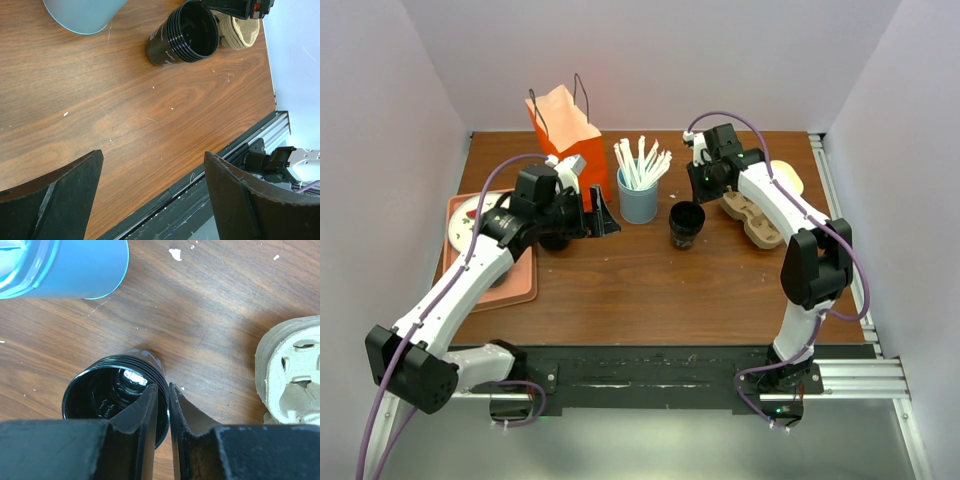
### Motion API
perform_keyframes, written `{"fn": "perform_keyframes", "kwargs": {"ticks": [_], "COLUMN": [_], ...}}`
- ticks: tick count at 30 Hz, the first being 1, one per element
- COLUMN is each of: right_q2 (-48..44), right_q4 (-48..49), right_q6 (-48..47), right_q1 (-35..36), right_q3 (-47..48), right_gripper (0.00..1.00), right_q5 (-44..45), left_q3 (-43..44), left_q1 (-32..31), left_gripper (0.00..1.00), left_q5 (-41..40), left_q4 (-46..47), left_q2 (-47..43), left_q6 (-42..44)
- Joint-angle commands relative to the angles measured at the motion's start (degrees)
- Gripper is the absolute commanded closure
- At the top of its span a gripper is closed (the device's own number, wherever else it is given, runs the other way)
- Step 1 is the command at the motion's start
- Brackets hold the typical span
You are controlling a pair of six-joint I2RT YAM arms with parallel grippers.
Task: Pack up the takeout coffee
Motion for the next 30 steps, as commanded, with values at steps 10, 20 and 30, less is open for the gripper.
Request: {"fn": "perform_keyframes", "kwargs": {"ticks": [10,20,30], "right_q2": [-2.19,-3.95,-7.99], "right_q4": [-0.06,0.56,2.84], "right_q6": [-1.09,-1.62,0.05], "right_q1": [-0.19,-0.10,-0.01], "right_q3": [-1.07,-1.43,-5.47], "right_gripper": [0.83,1.00,1.00], "right_q5": [-1.47,-2.00,-5.25], "left_q3": [-0.52,-0.52,-0.87], "left_q1": [-0.23,-0.14,-0.23], "left_gripper": [0.13,0.13,0.13], "left_q5": [1.24,1.06,0.97], "left_q4": [1.70,1.78,2.31], "left_q2": [-1.84,-2.19,-2.11], "left_q6": [0.85,0.85,0.59]}}
